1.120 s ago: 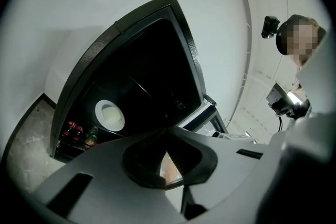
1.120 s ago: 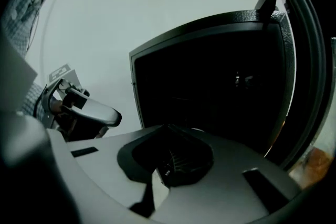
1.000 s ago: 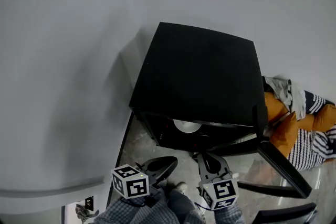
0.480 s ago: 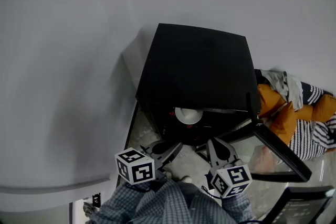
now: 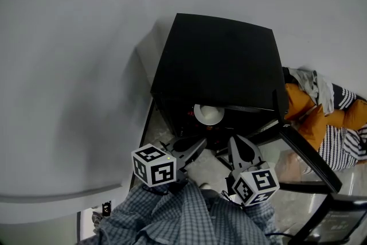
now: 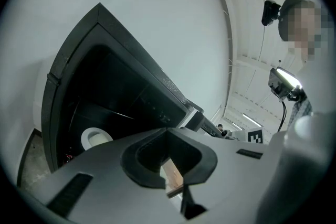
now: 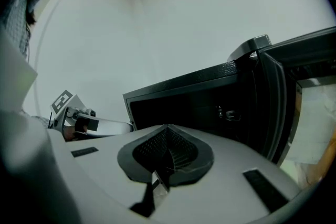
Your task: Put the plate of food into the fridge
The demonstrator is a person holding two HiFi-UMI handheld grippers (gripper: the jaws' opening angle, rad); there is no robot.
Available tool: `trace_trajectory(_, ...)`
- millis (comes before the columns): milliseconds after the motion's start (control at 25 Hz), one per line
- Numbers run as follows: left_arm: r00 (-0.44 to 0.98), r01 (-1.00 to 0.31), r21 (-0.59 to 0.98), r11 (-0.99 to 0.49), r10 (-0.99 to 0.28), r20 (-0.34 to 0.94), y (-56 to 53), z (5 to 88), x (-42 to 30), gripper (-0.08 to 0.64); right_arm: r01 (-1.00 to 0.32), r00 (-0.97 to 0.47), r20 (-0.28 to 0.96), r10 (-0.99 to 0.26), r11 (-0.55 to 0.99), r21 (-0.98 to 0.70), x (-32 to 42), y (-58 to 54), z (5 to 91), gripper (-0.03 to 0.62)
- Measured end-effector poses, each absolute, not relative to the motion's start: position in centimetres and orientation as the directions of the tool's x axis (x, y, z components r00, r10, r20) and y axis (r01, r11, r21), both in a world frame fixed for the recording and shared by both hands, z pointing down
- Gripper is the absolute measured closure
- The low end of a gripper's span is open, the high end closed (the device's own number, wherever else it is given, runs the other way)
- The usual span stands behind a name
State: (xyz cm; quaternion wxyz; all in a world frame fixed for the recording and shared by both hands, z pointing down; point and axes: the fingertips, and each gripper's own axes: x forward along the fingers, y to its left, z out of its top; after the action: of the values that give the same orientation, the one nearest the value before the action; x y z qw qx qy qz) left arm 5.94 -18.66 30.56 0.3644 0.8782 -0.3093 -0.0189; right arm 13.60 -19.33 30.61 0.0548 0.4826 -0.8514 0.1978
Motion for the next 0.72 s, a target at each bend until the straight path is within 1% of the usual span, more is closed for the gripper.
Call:
trace_trajectory(240, 0.818, -0.527, 0.639, -0.560, -0.538, 0.204, -18.4, 30.7, 6.4, 0.554, -0.845, -0.526, 0.276, -0.805, 0.459, -0.274, 14.2, -19.1, 30.3, 0.586)
trace_trajectory(440, 0.818, -0.523, 0.655, -0.546, -0.536, 0.207, -18.1, 31.1, 6.5, 0.554, -0.846, -0.528, 0.300, -0.795, 0.461, -0.266, 14.0, -18.7, 30.7, 0.586)
trace_trajectory(720, 0.816, -0.525, 0.659, -0.538, -0.537, 0.213, -17.7, 31.2, 6.6, 0.554, -0.834, -0.550, 0.298, -0.780, 0.494, -0.247, 13.2, -18.2, 30.4, 0.586)
